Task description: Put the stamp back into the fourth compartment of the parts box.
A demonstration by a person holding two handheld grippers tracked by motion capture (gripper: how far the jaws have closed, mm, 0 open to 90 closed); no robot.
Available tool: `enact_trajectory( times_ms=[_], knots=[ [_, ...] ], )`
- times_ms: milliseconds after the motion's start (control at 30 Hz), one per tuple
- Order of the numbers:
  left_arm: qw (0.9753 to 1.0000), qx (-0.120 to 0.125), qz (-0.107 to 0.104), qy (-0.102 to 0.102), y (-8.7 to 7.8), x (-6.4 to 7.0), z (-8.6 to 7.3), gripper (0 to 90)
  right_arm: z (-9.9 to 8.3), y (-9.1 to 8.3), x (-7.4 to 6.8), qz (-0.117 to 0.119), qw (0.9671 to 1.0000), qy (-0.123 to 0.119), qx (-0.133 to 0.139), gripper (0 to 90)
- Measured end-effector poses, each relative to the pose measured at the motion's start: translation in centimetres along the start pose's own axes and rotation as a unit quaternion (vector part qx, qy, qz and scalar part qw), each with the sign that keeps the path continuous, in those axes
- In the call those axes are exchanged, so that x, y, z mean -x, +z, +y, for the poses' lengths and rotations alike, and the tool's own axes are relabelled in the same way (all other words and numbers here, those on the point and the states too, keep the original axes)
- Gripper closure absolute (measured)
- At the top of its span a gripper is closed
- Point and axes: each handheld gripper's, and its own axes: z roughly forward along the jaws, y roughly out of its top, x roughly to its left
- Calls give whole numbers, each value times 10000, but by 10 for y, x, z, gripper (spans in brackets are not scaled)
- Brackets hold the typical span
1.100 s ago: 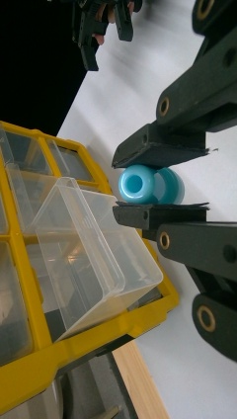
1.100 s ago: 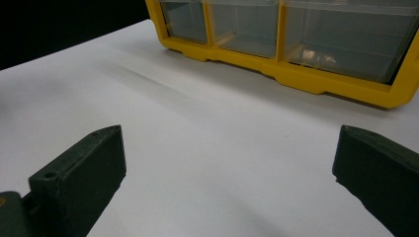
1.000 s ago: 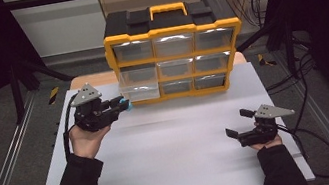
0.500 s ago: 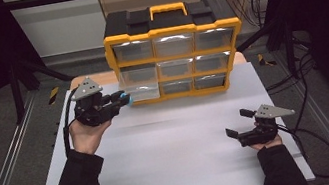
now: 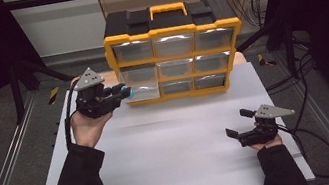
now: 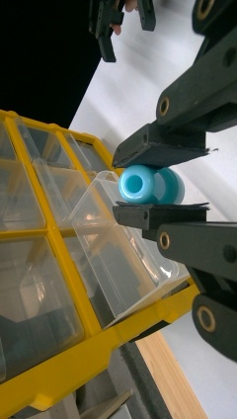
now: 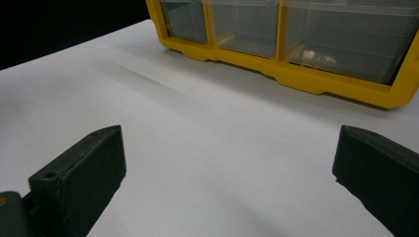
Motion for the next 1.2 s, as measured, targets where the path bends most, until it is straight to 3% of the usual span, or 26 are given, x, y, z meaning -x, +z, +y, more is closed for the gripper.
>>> enact_trajectory(
  times_ms=[700, 867, 1200],
  knots=[
    [9998, -111, 136, 18, 16, -9, 20, 714, 0, 0, 0, -2, 10000, -8, 18, 5],
    [9999, -59, 147, 21, 20, -10, 22, 714, 0, -1, 0, 5, 10000, 0, 23, 5],
    [9994, -203, 273, 16, 35, -20, 25, 713, 0, -1, 0, 11, 10000, 7, 25, 5]
  ],
)
